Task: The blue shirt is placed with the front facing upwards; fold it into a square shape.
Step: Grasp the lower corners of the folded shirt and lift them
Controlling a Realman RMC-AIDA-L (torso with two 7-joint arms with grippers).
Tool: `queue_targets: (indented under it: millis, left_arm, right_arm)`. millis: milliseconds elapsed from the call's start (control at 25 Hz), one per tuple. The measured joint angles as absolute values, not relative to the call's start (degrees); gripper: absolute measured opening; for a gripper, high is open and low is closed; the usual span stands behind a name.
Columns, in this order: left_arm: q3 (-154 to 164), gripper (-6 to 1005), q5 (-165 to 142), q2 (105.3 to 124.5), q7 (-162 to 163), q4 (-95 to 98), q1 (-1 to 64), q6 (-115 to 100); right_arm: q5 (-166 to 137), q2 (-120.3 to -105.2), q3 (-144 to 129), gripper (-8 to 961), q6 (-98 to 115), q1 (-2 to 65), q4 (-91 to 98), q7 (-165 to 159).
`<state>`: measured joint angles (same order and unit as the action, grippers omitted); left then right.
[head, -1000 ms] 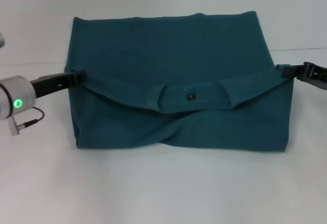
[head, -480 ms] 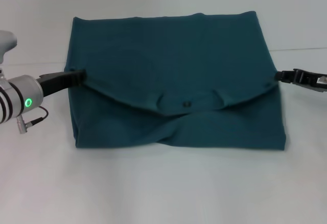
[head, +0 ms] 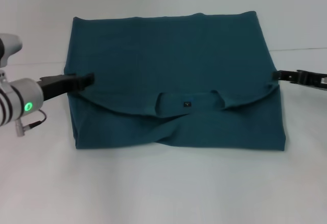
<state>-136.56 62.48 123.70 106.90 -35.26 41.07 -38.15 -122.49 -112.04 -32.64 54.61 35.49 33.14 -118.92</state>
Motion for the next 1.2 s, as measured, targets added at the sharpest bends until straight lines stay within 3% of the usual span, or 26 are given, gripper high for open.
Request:
queue_targets:
  millis: [160, 400, 720, 1200]
  left_arm:
    - [-135.39, 589, 62.77, 123.84, 107.53, -38.86, 38.32, -39.40]
    - [-134.69, 612, 62.59, 123.90, 108.79, -44.03, 33.52, -48.49]
    - [-127.01, 608, 62.85, 124.33, 108.58, -50.94, 24.62, -53.73]
    - [-123.45, 602, 62.17, 124.22, 107.27, -49.92, 23.53, -51.94]
  right_arm:
    - [-120.81, -112.01, -32.24, 644, 56.36, 33.64, 35.53, -118.93]
    - [-119.66, -112.82, -32.20, 715, 66.66, 27.73, 43.03, -118.02]
    - [-119.36, -113.20, -31.18, 710, 73.84, 21.23, 47.04, -113.69]
    - [-122.61, -115.78, -31.94, 705, 75.52, 19.71, 46.54, -105.52]
